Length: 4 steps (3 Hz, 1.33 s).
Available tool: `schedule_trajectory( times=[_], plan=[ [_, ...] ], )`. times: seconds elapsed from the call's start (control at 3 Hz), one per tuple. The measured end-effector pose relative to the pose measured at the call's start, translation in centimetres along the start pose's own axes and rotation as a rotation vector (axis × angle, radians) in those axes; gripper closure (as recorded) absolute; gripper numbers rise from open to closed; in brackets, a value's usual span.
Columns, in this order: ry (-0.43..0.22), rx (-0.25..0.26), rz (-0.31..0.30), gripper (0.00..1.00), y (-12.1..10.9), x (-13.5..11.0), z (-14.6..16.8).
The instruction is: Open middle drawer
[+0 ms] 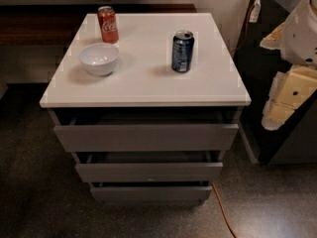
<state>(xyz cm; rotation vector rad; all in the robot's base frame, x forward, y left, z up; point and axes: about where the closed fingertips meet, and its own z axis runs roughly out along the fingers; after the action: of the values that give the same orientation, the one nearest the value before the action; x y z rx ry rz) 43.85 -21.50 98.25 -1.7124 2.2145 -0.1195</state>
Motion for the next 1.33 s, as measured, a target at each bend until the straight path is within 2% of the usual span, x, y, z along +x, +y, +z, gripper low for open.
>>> schedule_trajectory(
  times=[0.33, 0.67, 1.0, 1.33],
  plan=[
    [-0.009, -0.006, 0.008, 0.00, 0.0, -0.2, 0.1],
    [-0.081, -0.044, 0.040, 0.00, 0.5, -1.4, 2.0],
    [-0.186, -0.091, 0.026, 0.00, 1.5, -3.7, 3.6],
    [-0.297, -0.119, -0.032, 0.00, 3.1, -6.9, 4.9]
  ],
)
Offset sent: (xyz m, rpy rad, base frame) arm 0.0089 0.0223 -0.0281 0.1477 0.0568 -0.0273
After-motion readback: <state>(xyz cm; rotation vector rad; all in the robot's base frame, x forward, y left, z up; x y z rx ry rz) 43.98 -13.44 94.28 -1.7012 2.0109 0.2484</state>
